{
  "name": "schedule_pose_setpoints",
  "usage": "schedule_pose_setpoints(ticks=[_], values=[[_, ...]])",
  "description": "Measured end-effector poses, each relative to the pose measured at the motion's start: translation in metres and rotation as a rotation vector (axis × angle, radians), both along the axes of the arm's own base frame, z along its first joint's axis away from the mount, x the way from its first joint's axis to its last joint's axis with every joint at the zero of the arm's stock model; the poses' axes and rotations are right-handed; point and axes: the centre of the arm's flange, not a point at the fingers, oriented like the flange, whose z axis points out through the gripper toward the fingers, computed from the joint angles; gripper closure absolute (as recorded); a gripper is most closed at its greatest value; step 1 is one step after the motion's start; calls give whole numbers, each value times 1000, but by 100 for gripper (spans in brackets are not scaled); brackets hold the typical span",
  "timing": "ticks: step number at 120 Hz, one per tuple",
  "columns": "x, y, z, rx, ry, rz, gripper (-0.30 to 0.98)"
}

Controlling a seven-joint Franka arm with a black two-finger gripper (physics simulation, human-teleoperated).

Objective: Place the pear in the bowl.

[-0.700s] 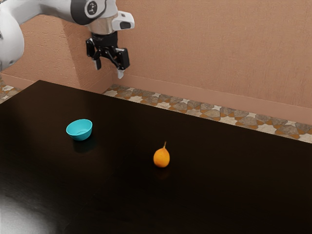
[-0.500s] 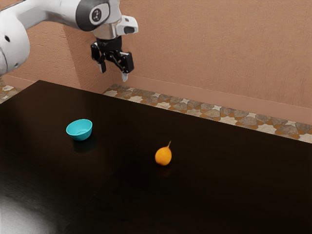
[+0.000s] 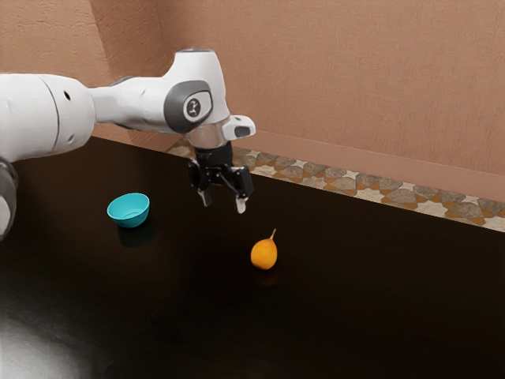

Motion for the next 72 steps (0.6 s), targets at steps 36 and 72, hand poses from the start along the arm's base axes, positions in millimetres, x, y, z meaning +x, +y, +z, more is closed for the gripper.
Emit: schedule_pose_setpoints(ticks=[36, 72], values=[[10, -45, -68, -55, 17, -25, 1], [16, -46, -104, -52, 37, -19, 12]])
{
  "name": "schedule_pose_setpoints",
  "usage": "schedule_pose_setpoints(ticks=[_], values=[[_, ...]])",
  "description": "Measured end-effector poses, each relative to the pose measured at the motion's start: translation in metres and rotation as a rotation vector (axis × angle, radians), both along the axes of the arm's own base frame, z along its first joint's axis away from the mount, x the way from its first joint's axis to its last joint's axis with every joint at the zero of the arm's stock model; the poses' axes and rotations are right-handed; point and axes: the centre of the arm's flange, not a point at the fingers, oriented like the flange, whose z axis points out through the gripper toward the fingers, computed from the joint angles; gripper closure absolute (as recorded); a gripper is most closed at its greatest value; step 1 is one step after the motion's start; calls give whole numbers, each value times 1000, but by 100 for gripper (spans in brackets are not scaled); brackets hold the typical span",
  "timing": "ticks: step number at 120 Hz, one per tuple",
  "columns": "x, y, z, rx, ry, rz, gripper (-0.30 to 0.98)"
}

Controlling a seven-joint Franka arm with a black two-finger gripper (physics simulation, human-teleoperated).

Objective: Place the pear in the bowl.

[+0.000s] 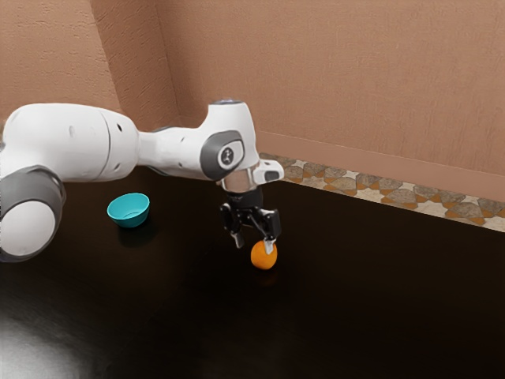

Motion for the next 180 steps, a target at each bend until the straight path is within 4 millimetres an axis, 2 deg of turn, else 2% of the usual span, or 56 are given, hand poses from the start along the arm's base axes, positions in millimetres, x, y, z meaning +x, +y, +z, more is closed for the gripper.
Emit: schedule_pose_setpoints(ticks=[48, 112, 144, 180], values=[[17, 1, -23, 1, -39, 15, 17], [26, 0, -40, 5, -50, 18, 19], [27, 1, -56, 9, -44, 22, 20], [34, 0, -50, 6, -76, 27, 29]])
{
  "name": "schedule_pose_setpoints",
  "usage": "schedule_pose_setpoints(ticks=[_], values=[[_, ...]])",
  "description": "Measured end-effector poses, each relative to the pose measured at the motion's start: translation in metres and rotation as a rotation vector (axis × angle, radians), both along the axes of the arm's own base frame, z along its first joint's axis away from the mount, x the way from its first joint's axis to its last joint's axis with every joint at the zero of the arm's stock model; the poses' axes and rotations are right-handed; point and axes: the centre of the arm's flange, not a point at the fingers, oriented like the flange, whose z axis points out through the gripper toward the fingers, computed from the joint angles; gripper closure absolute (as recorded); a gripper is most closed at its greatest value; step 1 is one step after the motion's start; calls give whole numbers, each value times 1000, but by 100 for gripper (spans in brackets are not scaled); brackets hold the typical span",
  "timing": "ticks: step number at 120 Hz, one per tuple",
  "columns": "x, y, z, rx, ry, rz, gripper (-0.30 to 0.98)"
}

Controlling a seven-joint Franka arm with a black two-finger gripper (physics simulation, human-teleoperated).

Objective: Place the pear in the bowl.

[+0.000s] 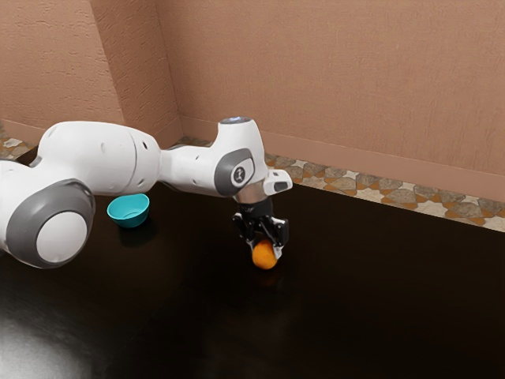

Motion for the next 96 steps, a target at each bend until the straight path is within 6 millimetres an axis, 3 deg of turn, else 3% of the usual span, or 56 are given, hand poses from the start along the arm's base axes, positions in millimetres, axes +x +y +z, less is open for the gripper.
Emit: schedule_pose_setpoints(ticks=[48, 68, 87, 96], values=[[0, 1, 1, 8, -1, 2, 32], [3, 15, 28, 25, -26, 12, 34], [8, 63, 86, 65, -78, 72, 38], [9, 87, 104, 86, -91, 105, 40]])
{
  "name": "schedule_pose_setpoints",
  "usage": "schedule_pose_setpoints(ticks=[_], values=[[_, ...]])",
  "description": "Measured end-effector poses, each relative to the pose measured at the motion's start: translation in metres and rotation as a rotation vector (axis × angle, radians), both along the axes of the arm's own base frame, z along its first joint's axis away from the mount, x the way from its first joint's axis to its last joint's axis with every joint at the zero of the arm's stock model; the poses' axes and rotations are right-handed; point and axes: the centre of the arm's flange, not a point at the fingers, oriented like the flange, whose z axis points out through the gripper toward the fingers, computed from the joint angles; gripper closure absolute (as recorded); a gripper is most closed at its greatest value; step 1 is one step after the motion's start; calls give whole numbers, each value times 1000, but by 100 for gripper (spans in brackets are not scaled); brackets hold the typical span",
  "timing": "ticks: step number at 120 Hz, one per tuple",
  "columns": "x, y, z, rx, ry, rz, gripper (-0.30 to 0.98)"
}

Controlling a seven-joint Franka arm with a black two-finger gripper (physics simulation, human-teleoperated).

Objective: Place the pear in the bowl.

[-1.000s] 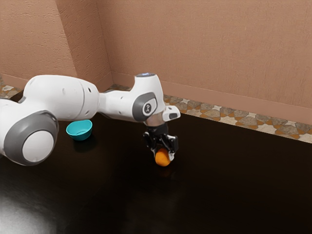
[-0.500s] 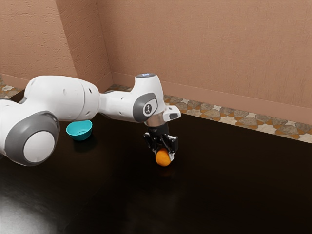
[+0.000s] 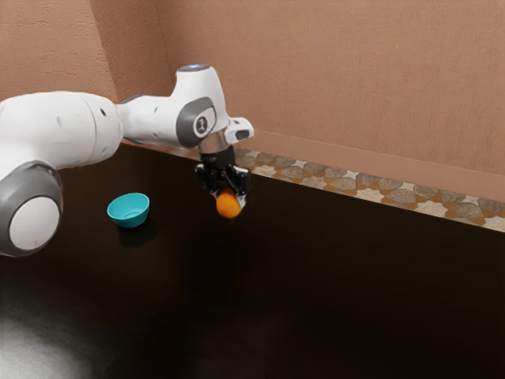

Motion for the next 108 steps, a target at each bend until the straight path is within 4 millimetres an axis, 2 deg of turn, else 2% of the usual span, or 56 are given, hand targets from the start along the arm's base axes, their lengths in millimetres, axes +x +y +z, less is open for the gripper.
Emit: schedule_pose_setpoints(ticks=[14, 31, 56, 67, 90, 101, 108], values=[[2, 37, 15, 33, -10, 53, 41], [1, 79, 21, 71, -10, 116, 43], [-11, 143, 39, 120, -19, 219, 50], [-24, 172, 40, 134, -4, 268, 51], [-38, 214, 41, 151, 5, 340, 53], [-45, 244, 27, 153, 25, 391, 54], [-47, 254, 20, 151, 35, 410, 54]])
